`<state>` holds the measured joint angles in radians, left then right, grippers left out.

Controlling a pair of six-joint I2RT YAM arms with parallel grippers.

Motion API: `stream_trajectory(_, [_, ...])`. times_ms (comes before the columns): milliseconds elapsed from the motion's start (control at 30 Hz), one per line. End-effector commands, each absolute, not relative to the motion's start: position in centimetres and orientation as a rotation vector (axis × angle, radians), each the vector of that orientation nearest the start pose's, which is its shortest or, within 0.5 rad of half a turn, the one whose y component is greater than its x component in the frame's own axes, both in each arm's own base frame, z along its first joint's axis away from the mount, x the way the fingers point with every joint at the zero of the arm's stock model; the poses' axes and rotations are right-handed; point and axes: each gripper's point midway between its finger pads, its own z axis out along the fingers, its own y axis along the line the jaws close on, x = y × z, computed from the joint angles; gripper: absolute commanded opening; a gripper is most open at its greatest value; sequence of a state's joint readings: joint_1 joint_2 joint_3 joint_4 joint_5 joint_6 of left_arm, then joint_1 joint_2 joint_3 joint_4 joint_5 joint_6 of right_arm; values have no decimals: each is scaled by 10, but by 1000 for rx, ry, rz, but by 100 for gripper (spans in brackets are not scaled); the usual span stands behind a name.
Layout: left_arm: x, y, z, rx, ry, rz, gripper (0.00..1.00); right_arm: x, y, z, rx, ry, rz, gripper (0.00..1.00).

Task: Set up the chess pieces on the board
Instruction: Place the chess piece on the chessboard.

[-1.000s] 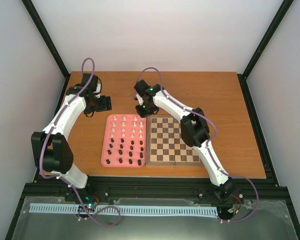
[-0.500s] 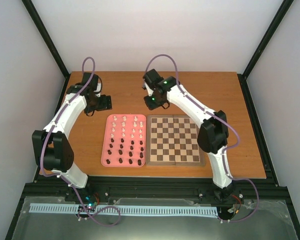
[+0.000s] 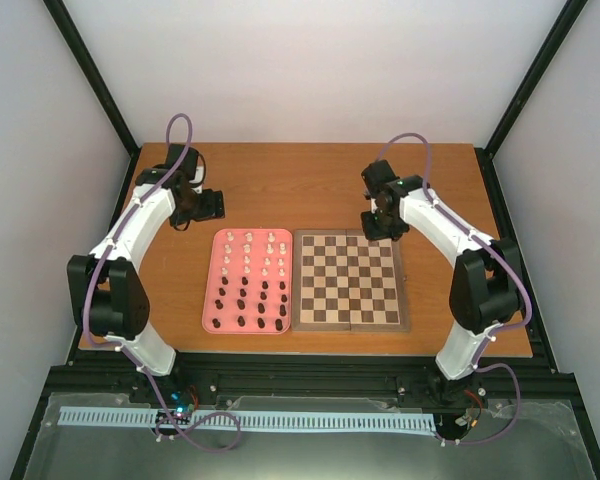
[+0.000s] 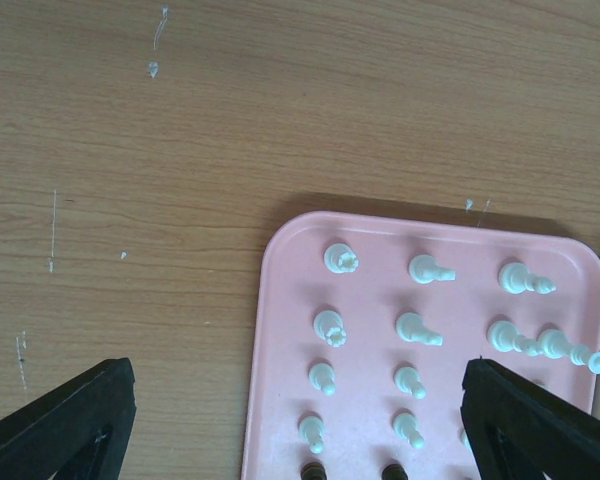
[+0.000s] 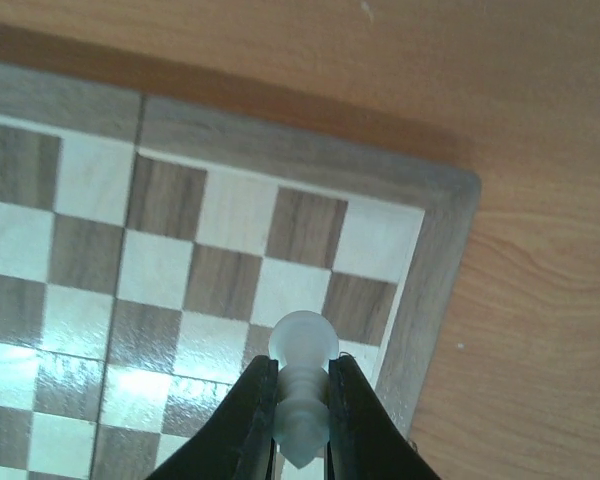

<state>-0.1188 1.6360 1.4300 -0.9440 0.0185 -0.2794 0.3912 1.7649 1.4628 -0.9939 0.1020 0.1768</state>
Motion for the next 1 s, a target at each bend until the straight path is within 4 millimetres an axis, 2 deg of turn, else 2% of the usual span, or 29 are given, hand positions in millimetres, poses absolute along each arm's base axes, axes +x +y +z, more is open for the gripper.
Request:
stream_trajectory(0, [393,-52,171,-198,2706,-153,100,365,112,113,-187,2825,-42,3])
stream_trajectory(167, [392,-51,172,-199,2704,-150,100,361,96,95,-133,2856,-35,3])
stream_trajectory(300, [392,-50,172,-198,2705,-145,100,366,89,90,-114,2857,-44,3])
stream_trajectory(500, [393,-50,173,-198,2704,-145,100,368,90,90,-129,2863,-21,3])
stream_trajectory(733, [393,-51,171,-198,2706,-148,100,343,94,86,-109,2911,55,3])
stream_trajectory(967, [393,-52,170,-199,2709,-157,100,320,87,88,-96,2936,43,3])
